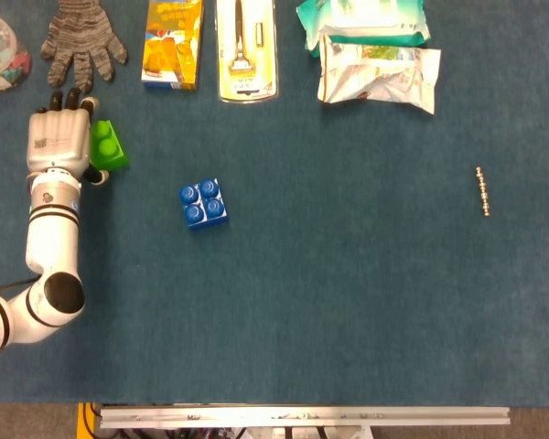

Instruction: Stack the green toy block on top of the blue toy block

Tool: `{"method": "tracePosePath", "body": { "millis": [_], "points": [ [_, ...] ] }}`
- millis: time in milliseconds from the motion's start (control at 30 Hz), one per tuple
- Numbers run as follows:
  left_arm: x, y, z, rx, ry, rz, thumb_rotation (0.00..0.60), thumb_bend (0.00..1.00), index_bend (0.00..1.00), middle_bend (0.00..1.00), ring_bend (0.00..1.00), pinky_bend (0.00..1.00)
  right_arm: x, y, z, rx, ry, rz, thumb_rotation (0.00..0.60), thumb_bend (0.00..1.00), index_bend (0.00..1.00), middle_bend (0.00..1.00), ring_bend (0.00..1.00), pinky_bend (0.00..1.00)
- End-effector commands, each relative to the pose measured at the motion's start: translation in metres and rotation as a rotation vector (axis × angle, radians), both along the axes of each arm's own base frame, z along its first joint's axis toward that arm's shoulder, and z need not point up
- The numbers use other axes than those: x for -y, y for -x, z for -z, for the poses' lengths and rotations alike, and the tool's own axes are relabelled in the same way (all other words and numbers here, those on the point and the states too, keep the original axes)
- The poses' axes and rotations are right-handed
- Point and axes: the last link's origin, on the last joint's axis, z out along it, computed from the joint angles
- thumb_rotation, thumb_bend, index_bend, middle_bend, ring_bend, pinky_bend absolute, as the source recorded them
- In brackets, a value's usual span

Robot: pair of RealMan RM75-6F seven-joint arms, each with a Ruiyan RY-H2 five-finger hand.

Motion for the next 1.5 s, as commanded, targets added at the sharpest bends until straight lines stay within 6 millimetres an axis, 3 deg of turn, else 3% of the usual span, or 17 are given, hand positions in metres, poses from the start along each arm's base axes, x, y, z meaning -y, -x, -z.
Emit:
{"method": "tracePosePath", "body": {
  "millis": [33,367,833,1500],
  "points": [
    [-0.002,0.001,0.001,-0.005,0.0,-0.006,0.6,0.13,0.22,0.11,0.08,0.2,0.0,0.0,0.0,-0.001,0.001,0.0,0.6,0.34,0.48,0.5,0.38,0.43],
    [-0.007,0.003,0.007,0.015,-0.008,-0.028,0.6,0.13,0.27,0.18,0.14,0.2,0.0,0.001,-0.001,-0.003,0.003,0.003,0.6,0.34,0.48,0.5,0.38,0.43],
    [-0.005,0.002,0.004,0.045,-0.019,-0.003,0.6,0.14,0.43,0.39,0.33,0.23,-0.001,0.002,-0.002,-0.003,0.006,0.009,0.6,0.34,0.48,0.5,0.38,0.43],
    [0.029,-0.046,-0.03,0.147,0.03,0.146,0.6,0.14,0.46,0.41,0.35,0.24,0.003,0.0,0.003,0.0,-0.013,0.002,0.6,0.34,0.48,0.5,0.38,0.44]
  ]
}}
